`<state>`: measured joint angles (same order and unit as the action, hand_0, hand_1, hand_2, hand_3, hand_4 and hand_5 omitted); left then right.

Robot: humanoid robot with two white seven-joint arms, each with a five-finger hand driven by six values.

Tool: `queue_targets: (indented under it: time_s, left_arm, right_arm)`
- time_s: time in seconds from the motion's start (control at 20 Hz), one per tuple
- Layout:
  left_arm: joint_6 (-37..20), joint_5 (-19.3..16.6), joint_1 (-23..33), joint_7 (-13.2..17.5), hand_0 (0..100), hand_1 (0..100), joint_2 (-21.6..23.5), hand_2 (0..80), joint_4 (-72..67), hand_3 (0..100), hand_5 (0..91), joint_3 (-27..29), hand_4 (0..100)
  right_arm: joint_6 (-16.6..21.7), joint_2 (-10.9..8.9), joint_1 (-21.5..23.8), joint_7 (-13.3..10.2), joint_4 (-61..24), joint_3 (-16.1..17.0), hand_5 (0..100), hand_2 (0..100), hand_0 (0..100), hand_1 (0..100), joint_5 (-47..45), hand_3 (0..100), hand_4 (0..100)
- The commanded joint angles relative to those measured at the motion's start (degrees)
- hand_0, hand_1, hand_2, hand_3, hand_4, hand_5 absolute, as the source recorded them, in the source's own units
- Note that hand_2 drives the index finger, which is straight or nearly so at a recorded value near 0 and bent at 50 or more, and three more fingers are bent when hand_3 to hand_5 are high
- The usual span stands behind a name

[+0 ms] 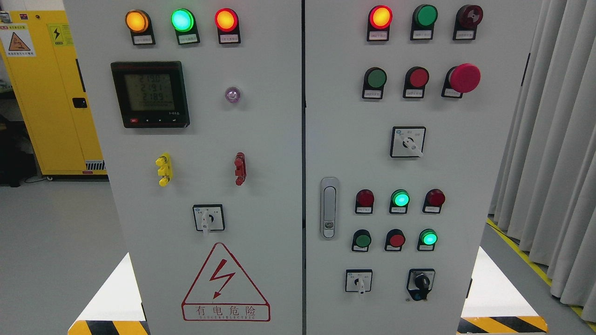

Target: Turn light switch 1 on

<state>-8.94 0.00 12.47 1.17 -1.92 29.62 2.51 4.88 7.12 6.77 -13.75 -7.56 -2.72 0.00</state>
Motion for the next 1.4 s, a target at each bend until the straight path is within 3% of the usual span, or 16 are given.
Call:
queue_targets:
  time_s: [0.0, 0.05, 0.15, 0.2, 0.25, 0.3, 0.35, 0.6, 0.85, 1.15, 1.35]
  left_arm:
    - [0.59, 0.00, 6.42, -1.78, 20, 29, 1.65, 10.9, 39.59, 15, 7.9, 0.83, 32]
    - [0.77, 0.00, 7.13, -1.78, 20, 32, 2.09, 15.3, 43.38, 18, 12.8, 0.92, 37]
    - [1.03, -0.09, 7.75, -1.87, 20, 38, 2.44, 25.4, 51.29, 31, 32.2, 1.09, 53]
    - [1.20, -0.09, 7.84, -2.22, 20, 38, 2.44, 25.3, 54.90, 31, 32.3, 1.44, 53]
    - [1.21, -0.09, 7.92, -3.44, 19, 42, 2.44, 30.5, 58.67, 38, 43.2, 1.80, 59]
    - [1.47, -0.18, 7.93, -4.32, 18, 44, 2.44, 32.6, 62.28, 41, 46.5, 1.97, 62]
    - [2.08, -0.53, 7.93, -4.42, 17, 47, 2.53, 38.2, 66.14, 49, 56.1, 2.41, 68]
    - [5.25, -1.06, 7.93, -4.60, 15, 60, 2.53, 52.7, 80.76, 71, 76.9, 2.68, 85]
    - [5.69, -1.23, 4.07, -4.60, 11, 63, 0.51, 57.8, 84.55, 79, 83.1, 2.59, 90]
    - [5.86, -1.23, -0.85, -4.86, 8, 64, -1.25, 58.8, 85.61, 80, 83.9, 2.41, 91]
    - [10.69, -1.32, -5.95, -5.39, 7, 65, -1.68, 59.1, 85.61, 81, 84.3, 1.80, 92]
  right_arm:
    - [-0.05, 0.00, 0.00, 0.04, 0.00, 0.00, 0, 4, 0, 50, -1.67, 0, 0]
    - [-0.05, 0.00, 0.00, 0.04, 0.00, 0.00, 0, 4, 0, 50, -1.67, 0, 0]
    - [-0.05, 0.00, 0.00, 0.04, 0.00, 0.00, 0, 4, 0, 50, -1.67, 0, 0]
    - [-0.05, 0.00, 0.00, 0.04, 0.00, 0.00, 0, 4, 0, 50, -1.67, 0, 0]
    - [-0.05, 0.00, 0.00, 0.04, 0.00, 0.00, 0, 4, 0, 50, -1.67, 0, 0]
    - [-0.05, 0.00, 0.00, 0.04, 0.00, 0.00, 0, 4, 0, 50, -1.67, 0, 0]
    - [-0.05, 0.00, 0.00, 0.04, 0.00, 0.00, 0, 4, 0, 50, -1.67, 0, 0]
    - [-0.05, 0.00, 0.00, 0.04, 0.00, 0.00, 0, 4, 0, 50, -1.67, 0, 0]
    - [-0.05, 0.00, 0.00, 0.04, 0.00, 0.00, 0, 4, 0, 50, -1.67, 0, 0]
    - [-0.05, 0.00, 0.00, 0.04, 0.00, 0.00, 0, 4, 0, 50, -1.67, 0, 0]
    - [-0.05, 0.00, 0.00, 0.04, 0.00, 0.00, 0, 4, 0, 50, -1.67, 0, 0]
